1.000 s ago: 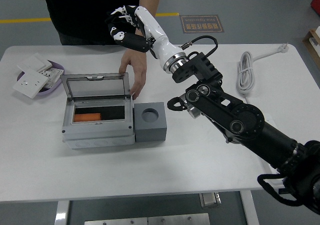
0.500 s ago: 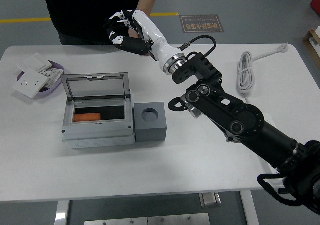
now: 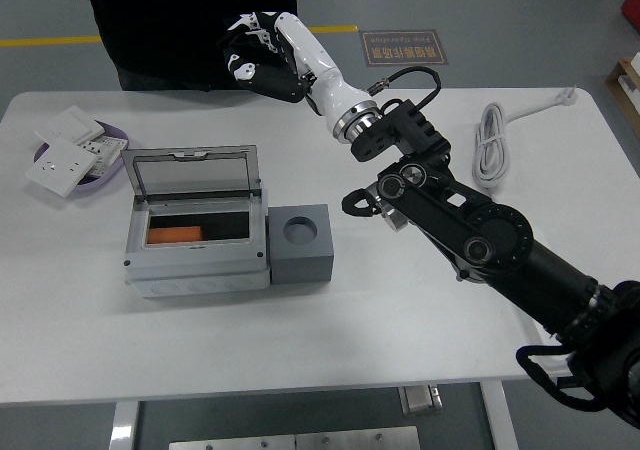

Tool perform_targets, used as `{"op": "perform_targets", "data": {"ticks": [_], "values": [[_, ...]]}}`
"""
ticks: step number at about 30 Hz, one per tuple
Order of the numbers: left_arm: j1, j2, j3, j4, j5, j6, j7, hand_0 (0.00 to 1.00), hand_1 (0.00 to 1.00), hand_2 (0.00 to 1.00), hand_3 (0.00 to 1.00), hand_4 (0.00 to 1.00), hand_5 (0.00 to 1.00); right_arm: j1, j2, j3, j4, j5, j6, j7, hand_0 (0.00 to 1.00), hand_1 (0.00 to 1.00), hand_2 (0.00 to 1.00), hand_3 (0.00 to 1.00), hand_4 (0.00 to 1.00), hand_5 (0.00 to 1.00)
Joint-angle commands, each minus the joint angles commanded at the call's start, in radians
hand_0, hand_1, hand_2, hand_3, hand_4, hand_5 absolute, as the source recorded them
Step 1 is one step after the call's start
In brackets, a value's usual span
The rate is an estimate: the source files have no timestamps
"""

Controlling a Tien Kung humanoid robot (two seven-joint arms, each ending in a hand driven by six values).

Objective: Pick up the cylinder from the cube,place it in the box,flap close box

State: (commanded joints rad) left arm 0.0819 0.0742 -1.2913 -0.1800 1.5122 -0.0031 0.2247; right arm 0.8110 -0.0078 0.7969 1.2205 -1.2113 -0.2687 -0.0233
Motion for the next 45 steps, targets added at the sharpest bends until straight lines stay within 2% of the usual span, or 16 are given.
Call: {"op": "perform_targets", "data": {"ticks": [5, 6, 11, 12, 23, 24, 29, 30, 35, 36, 41, 42, 45], "values": [[-0.001, 0.0, 0.001, 0.0, -0.001, 0.0, -0.001, 0.923, 0.852, 0.854, 0.951, 0.002, 0.002, 0.0, -0.001, 0.003, -0.001, 0.0, 0.002, 0.002, 0.905, 0.778, 0.849, 0.998, 0.998, 0.601], [-0.001, 0.0, 0.001, 0.0, -0.001, 0.0, -0.001, 0.923, 0.852, 0.854, 0.951, 0.002, 0.002, 0.0, -0.001, 0.004, -0.002, 0.001, 0.002, 0.002, 0.908, 0.778, 0.851, 0.998, 0.998, 0.64], [-0.001, 0.0, 0.002, 0.0, -0.001, 0.0, 0.0, 0.923, 0.852, 0.854, 0.951, 0.002, 0.002, -0.001, -0.004, 0.006, -0.004, 0.008, 0.001, 0.004, 0.908, 0.778, 0.851, 0.998, 0.998, 0.64], [-0.001, 0.0, 0.003, 0.0, -0.003, 0.0, 0.0, 0.923, 0.852, 0.854, 0.951, 0.002, 0.002, -0.001, -0.004, 0.006, -0.004, 0.011, -0.001, 0.004, 0.906, 0.778, 0.851, 0.998, 0.998, 0.674], [0.003, 0.0, 0.004, 0.0, -0.004, -0.001, -0.001, 0.923, 0.852, 0.854, 0.951, 0.002, 0.002, -0.004, -0.006, 0.01, -0.009, 0.015, 0.003, -0.003, 0.91, 0.778, 0.851, 0.998, 0.998, 0.682], [0.003, 0.0, 0.004, 0.0, -0.005, -0.001, -0.001, 0.923, 0.852, 0.854, 0.951, 0.002, 0.002, -0.004, -0.008, 0.012, -0.01, 0.015, 0.004, -0.004, 0.91, 0.778, 0.849, 0.998, 0.962, 0.536], [0.003, 0.0, 0.002, 0.0, -0.002, -0.001, 0.001, 0.923, 0.852, 0.854, 0.951, 0.002, 0.002, 0.002, -0.018, 0.024, -0.022, 0.016, 0.011, -0.011, 0.91, 0.778, 0.849, 0.998, 0.962, 0.536], [0.003, 0.0, 0.001, 0.0, -0.001, -0.002, 0.001, 0.923, 0.852, 0.854, 0.951, 0.002, 0.002, 0.002, -0.019, 0.025, -0.024, 0.016, 0.011, -0.012, 0.912, 0.779, 0.85, 0.998, 0.993, 0.58], [0.0, 0.001, -0.002, 0.0, 0.0, -0.002, -0.001, 0.923, 0.852, 0.854, 0.951, 0.002, 0.002, 0.003, -0.024, 0.029, -0.03, 0.016, 0.01, -0.016, 0.912, 0.779, 0.85, 0.998, 0.993, 0.58], [-0.001, 0.0, -0.002, 0.0, 0.0, -0.003, -0.001, 0.923, 0.852, 0.854, 0.951, 0.002, 0.002, 0.003, -0.024, 0.03, -0.031, 0.017, 0.011, -0.017, 0.921, 0.786, 0.857, 0.998, 0.998, 0.807], [0.001, -0.001, -0.004, 0.0, 0.001, -0.002, 0.001, 0.923, 0.852, 0.854, 0.951, 0.002, 0.002, -0.001, -0.025, 0.03, -0.035, 0.021, 0.008, -0.021, 0.921, 0.786, 0.857, 0.998, 0.998, 0.807], [0.002, -0.001, -0.004, 0.0, 0.001, -0.002, 0.001, 0.923, 0.852, 0.854, 0.951, 0.002, 0.002, -0.001, -0.025, 0.03, -0.035, 0.021, 0.007, -0.021, 0.924, 0.791, 0.86, 0.998, 0.998, 0.844], [0.002, -0.002, -0.004, 0.0, 0.001, -0.002, 0.001, 0.923, 0.852, 0.854, 0.951, 0.002, 0.002, -0.002, -0.024, 0.031, -0.034, 0.018, 0.004, -0.023, 0.924, 0.791, 0.86, 0.998, 0.998, 0.844]]}}
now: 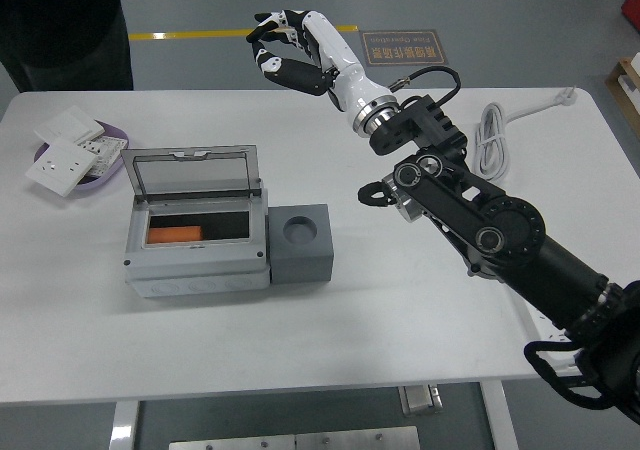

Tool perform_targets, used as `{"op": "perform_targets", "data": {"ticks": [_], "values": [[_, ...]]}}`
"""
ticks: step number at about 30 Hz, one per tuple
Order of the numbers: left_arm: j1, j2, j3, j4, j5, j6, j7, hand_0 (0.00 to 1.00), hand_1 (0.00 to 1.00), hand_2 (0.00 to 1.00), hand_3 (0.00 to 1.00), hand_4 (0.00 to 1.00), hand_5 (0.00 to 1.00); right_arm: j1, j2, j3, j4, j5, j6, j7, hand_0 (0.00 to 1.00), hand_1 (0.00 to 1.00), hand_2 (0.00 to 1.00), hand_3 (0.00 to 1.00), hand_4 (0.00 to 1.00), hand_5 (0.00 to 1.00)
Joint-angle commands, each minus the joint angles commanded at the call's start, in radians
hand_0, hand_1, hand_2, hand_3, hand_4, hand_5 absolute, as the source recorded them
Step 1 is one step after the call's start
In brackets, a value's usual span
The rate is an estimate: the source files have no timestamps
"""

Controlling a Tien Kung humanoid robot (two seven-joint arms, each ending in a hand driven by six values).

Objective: Pick up the cylinder from the cube,place it in the box,flap close box

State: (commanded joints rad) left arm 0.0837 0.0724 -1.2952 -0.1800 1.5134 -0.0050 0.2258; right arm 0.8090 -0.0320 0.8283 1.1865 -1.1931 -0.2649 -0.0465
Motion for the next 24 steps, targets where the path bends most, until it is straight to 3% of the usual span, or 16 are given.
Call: {"op": "perform_targets", "data": {"ticks": [8, 9, 14, 15, 20, 21, 24], "values": [[0.001, -0.002, 0.0, 0.0, 0.0, 0.001, 0.001, 0.923, 0.852, 0.854, 0.951, 0.002, 0.002, -0.003, -0.001, 0.005, 0.004, -0.017, -0.001, -0.009, 0.927, 0.801, 0.86, 0.998, 0.998, 0.858], [0.001, -0.002, 0.0, 0.0, 0.0, 0.002, 0.001, 0.923, 0.852, 0.854, 0.951, 0.002, 0.002, -0.003, -0.001, 0.006, 0.004, -0.021, 0.001, -0.011, 0.925, 0.798, 0.854, 0.981, 0.998, 0.774], [0.0, -0.001, -0.002, 0.0, 0.001, 0.002, 0.0, 0.923, 0.852, 0.854, 0.951, 0.002, 0.002, -0.002, -0.005, 0.012, 0.006, -0.045, 0.012, -0.021, 0.925, 0.798, 0.854, 0.981, 0.998, 0.774], [0.0, -0.001, -0.003, 0.0, 0.002, 0.002, 0.0, 0.923, 0.852, 0.854, 0.951, 0.002, 0.002, -0.002, -0.005, 0.013, 0.006, -0.049, 0.013, -0.023, 0.926, 0.798, 0.849, 0.862, 0.998, 0.704], [-0.001, -0.001, -0.004, 0.0, 0.004, 0.0, 0.0, 0.923, 0.852, 0.854, 0.951, 0.002, 0.002, -0.001, -0.005, 0.014, 0.007, -0.08, 0.018, -0.039, 0.926, 0.798, 0.849, 0.862, 0.998, 0.704], [-0.001, -0.001, -0.004, 0.0, 0.005, 0.0, 0.0, 0.923, 0.852, 0.854, 0.951, 0.002, 0.002, -0.001, -0.005, 0.014, 0.006, -0.085, 0.018, -0.042, 0.923, 0.802, 0.852, 0.866, 0.909, 0.45], [-0.001, -0.001, -0.005, 0.0, 0.005, 0.0, 0.0, 0.923, 0.852, 0.854, 0.951, 0.002, 0.002, -0.002, -0.007, 0.01, 0.002, -0.126, 0.021, -0.063, 0.923, 0.802, 0.852, 0.866, 0.909, 0.45]]}}
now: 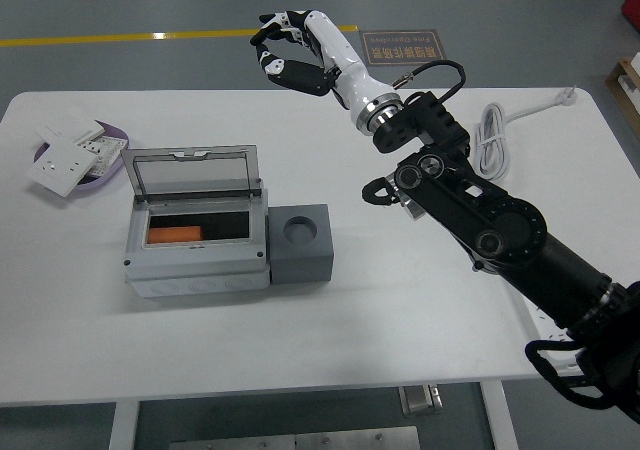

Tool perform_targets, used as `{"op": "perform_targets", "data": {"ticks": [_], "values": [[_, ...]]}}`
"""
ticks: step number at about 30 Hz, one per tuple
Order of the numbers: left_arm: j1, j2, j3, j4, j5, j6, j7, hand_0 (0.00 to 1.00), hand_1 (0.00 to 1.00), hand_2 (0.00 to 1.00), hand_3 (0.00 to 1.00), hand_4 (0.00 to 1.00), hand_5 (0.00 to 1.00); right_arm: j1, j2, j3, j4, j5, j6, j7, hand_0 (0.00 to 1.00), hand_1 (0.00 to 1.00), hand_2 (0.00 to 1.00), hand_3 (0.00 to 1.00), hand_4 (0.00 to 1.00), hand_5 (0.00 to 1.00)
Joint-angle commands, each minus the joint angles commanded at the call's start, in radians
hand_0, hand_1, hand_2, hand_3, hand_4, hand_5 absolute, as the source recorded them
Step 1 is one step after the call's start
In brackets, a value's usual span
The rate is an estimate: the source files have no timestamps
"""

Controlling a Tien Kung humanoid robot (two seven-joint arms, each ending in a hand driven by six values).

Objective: Pick up the cylinder from the cube,place it in the box,flap close box

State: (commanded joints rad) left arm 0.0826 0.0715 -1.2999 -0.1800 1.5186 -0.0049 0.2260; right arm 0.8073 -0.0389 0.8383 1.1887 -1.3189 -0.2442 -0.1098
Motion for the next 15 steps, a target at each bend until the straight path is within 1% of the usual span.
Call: {"op": "perform_targets", "data": {"ticks": [2, 3, 6, 8, 9, 14, 15], "values": [[0.001, 0.0, 0.0, 0.0, 0.0, 0.0, 0.0, 0.923, 0.852, 0.854, 0.951, 0.002, 0.002, -0.003, -0.003, -0.001, -0.004, -0.029, 0.008, -0.017, 0.923, 0.802, 0.852, 0.866, 0.909, 0.45], [0.001, 0.0, 0.0, 0.0, 0.001, 0.0, 0.001, 0.923, 0.852, 0.854, 0.951, 0.002, 0.002, -0.004, -0.004, 0.0, -0.006, -0.038, 0.012, -0.023, 0.918, 0.803, 0.851, 0.884, 0.858, 0.339], [0.002, -0.001, 0.001, 0.0, 0.001, 0.001, 0.001, 0.923, 0.852, 0.854, 0.951, 0.002, 0.002, -0.007, -0.013, 0.007, -0.008, -0.095, 0.055, -0.056, 0.918, 0.803, 0.851, 0.884, 0.858, 0.339], [0.002, -0.002, 0.001, 0.0, 0.001, 0.001, 0.001, 0.923, 0.852, 0.854, 0.951, 0.002, 0.002, -0.006, -0.02, 0.014, -0.007, -0.136, 0.094, -0.07, 0.918, 0.803, 0.851, 0.884, 0.858, 0.339], [0.002, -0.002, 0.001, 0.0, 0.002, 0.001, 0.001, 0.923, 0.852, 0.854, 0.951, 0.002, 0.002, -0.005, -0.023, 0.017, -0.007, -0.152, 0.114, -0.072, 0.918, 0.806, 0.856, 0.906, 0.657, 0.061], [-0.001, -0.001, -0.002, 0.0, 0.006, 0.001, -0.001, 0.923, 0.852, 0.854, 0.951, 0.002, 0.002, -0.001, -0.03, 0.02, -0.001, -0.201, 0.171, -0.052, 0.918, 0.806, 0.856, 0.906, 0.657, 0.061], [-0.002, -0.001, -0.002, 0.0, 0.005, 0.001, -0.001, 0.923, 0.852, 0.854, 0.951, 0.002, 0.002, -0.001, -0.031, 0.02, 0.0, -0.202, 0.183, -0.045, 0.914, 0.812, 0.898, 0.951, 0.366, 0.002]]}}
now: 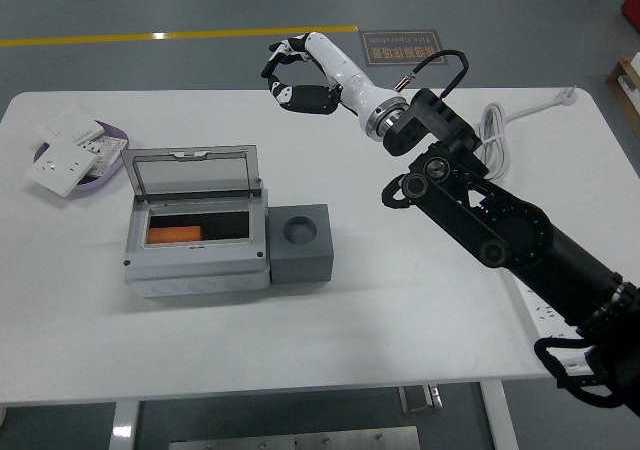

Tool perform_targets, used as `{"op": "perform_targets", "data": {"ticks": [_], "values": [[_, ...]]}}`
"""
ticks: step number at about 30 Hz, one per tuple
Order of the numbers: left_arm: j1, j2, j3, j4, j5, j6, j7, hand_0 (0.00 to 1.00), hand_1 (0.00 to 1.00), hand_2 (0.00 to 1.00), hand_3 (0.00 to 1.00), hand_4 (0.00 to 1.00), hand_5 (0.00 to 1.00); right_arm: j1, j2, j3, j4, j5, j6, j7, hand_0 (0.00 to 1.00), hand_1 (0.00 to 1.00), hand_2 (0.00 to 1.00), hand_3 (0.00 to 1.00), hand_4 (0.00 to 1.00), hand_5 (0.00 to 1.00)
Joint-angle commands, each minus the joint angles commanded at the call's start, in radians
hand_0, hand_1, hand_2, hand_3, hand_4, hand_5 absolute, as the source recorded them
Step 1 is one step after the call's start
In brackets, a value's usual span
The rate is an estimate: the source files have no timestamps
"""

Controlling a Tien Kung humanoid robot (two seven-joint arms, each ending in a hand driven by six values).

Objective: Pick up the cylinder from the cube,place it in the box,flap close box

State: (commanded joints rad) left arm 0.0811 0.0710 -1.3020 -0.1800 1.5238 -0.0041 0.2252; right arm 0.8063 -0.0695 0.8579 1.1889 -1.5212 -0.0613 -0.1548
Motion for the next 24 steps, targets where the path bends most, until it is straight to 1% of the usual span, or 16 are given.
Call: {"op": "perform_targets", "data": {"ticks": [5, 6, 17, 18, 23, 24], "values": [[0.004, -0.004, 0.004, 0.0, -0.004, 0.0, 0.003, 0.923, 0.852, 0.854, 0.951, 0.002, 0.002, -0.001, -0.001, -0.005, -0.004, 0.017, 0.032, 0.032, 0.914, 0.812, 0.898, 0.951, 0.366, 0.002], [0.004, -0.005, 0.005, 0.0, -0.004, 0.0, 0.003, 0.923, 0.852, 0.854, 0.951, 0.002, 0.002, -0.001, -0.001, -0.006, -0.004, 0.022, 0.035, 0.036, 0.901, 0.825, 0.924, 0.924, 0.002, 0.002], [0.005, -0.002, 0.002, 0.0, 0.0, 0.001, 0.001, 0.923, 0.852, 0.854, 0.951, 0.002, 0.002, -0.001, -0.002, -0.008, -0.008, 0.111, 0.016, 0.091, 0.912, 0.838, 0.933, 0.911, 0.002, 0.002], [0.006, -0.003, 0.003, 0.0, -0.001, 0.001, 0.002, 0.923, 0.852, 0.854, 0.951, 0.002, 0.002, -0.001, -0.002, -0.008, -0.008, 0.115, 0.016, 0.092, 0.917, 0.854, 0.925, 0.939, 0.002, 0.002], [0.006, -0.004, 0.006, 0.0, -0.003, 0.001, 0.002, 0.923, 0.852, 0.854, 0.951, 0.002, 0.002, 0.0, -0.003, -0.006, -0.009, 0.125, 0.016, 0.098, 0.917, 0.854, 0.925, 0.939, 0.002, 0.002], [0.006, -0.004, 0.005, 0.0, -0.002, 0.001, 0.002, 0.923, 0.852, 0.854, 0.951, 0.002, 0.002, 0.0, -0.003, -0.007, -0.009, 0.125, 0.017, 0.098, 0.923, 0.865, 0.925, 0.961, 0.002, 0.002]]}}
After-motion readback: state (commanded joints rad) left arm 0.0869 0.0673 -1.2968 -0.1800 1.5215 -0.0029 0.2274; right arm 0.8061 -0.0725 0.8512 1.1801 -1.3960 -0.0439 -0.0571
